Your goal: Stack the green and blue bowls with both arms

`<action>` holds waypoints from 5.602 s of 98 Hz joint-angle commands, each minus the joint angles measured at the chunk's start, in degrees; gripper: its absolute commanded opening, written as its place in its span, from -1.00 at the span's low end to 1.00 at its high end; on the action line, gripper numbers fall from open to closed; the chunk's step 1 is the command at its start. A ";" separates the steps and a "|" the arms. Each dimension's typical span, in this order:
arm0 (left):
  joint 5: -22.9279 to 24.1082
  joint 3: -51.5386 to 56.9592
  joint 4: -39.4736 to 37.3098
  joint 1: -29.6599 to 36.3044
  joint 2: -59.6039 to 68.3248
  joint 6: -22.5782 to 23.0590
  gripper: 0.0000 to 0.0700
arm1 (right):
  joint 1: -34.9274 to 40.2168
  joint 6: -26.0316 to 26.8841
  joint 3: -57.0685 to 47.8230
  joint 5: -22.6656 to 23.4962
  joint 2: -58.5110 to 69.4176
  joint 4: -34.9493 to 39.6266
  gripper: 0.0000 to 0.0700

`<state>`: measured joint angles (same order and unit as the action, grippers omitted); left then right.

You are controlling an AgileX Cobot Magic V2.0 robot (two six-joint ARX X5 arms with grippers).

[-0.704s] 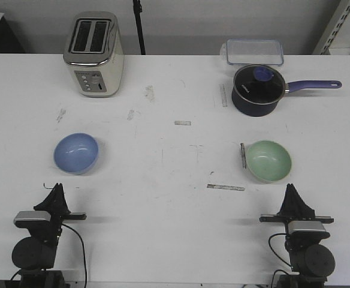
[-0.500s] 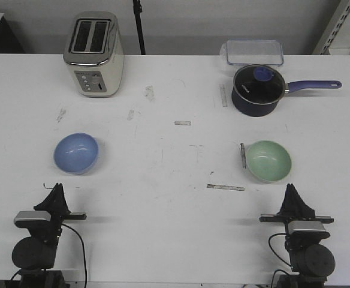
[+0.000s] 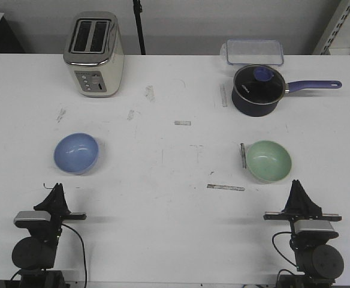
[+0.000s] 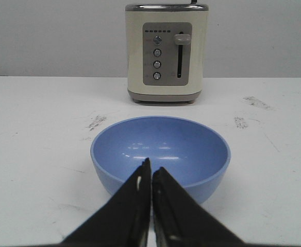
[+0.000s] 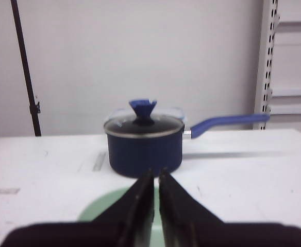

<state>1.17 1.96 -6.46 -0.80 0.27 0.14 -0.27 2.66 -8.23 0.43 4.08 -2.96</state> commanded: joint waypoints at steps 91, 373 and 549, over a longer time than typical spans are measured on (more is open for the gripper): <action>-0.09 -1.25 -0.90 -0.04 -0.09 0.52 -0.99 | -0.17 -1.44 -53.88 1.27 61.55 46.45 -0.97; -0.09 -1.25 -0.90 -0.04 -0.09 0.52 -0.99 | 10.14 21.33 -64.17 11.61 80.06 46.23 -1.00; -0.09 -1.25 -0.90 -0.04 -0.09 0.52 -0.99 | 33.70 33.33 -64.13 3.56 93.92 32.98 -0.69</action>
<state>1.17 1.96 -6.46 -0.80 0.27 0.14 32.95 35.83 -71.64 4.25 96.64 30.55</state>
